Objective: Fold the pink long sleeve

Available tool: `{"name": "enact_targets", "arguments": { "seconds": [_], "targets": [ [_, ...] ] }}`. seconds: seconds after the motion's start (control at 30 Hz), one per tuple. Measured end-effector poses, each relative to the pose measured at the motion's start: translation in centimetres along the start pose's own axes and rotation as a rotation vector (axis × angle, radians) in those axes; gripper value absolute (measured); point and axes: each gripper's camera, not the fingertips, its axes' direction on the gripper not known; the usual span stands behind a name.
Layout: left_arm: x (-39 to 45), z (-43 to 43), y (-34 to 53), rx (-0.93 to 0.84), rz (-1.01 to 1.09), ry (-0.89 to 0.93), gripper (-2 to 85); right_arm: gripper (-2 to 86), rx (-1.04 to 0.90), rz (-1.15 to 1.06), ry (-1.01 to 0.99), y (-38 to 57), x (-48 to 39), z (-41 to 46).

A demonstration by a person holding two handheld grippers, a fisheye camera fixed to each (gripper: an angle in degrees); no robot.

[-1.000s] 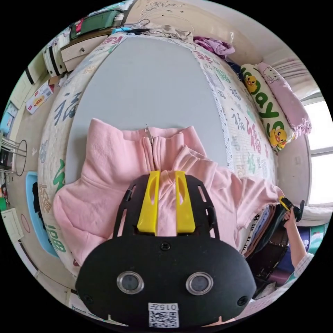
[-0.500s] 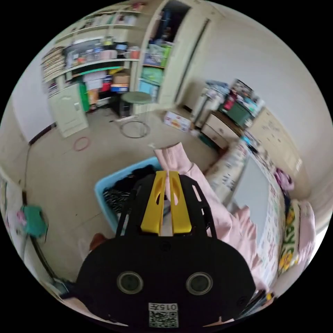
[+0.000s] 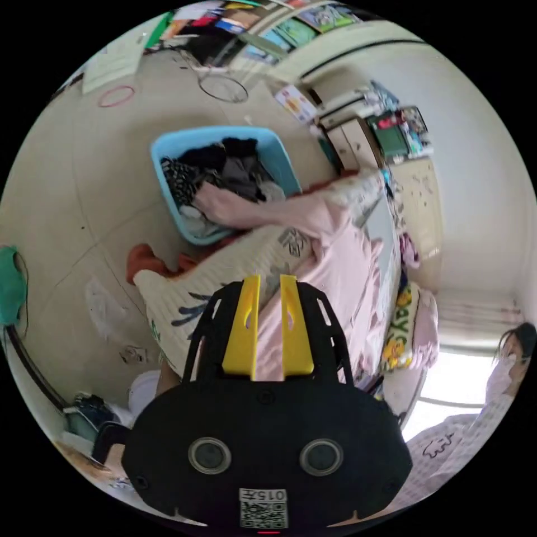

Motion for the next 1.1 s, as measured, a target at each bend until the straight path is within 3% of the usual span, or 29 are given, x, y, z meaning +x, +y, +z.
{"name": "enact_targets", "arguments": {
  "seconds": [0.07,0.27,0.43,0.6,0.73,0.97,1.1],
  "targets": [
    [0.6,1.7,0.5,-0.111,0.126,-0.011,6.8,4.1,-0.117,-0.13,-0.055,2.4,-3.6,5.4],
    [2.3,4.7,3.7,-0.376,0.561,-0.198,9.1,8.0,-0.24,-0.287,0.027,8.1,-8.0,14.4],
    [1.5,4.5,6.0,-0.325,0.714,-0.241,9.1,10.7,-0.172,-0.3,0.031,13.4,-9.0,13.6],
    [-0.9,2.9,9.8,-0.108,0.826,-0.24,8.0,11.0,-0.003,-0.188,-0.146,18.4,-9.0,11.4],
    [-2.8,1.0,12.4,-0.09,0.805,-0.165,9.4,11.0,0.02,-0.102,-0.209,21.7,-12.5,9.7],
    [-7.3,-0.3,15.2,-0.048,0.684,0.054,10.9,10.5,-0.017,-0.139,0.023,21.1,-23.3,6.3],
    [-6.9,0.3,15.6,-0.046,0.632,-0.011,9.0,10.4,-0.041,-0.072,0.044,20.1,-27.2,3.8]
  ]
}}
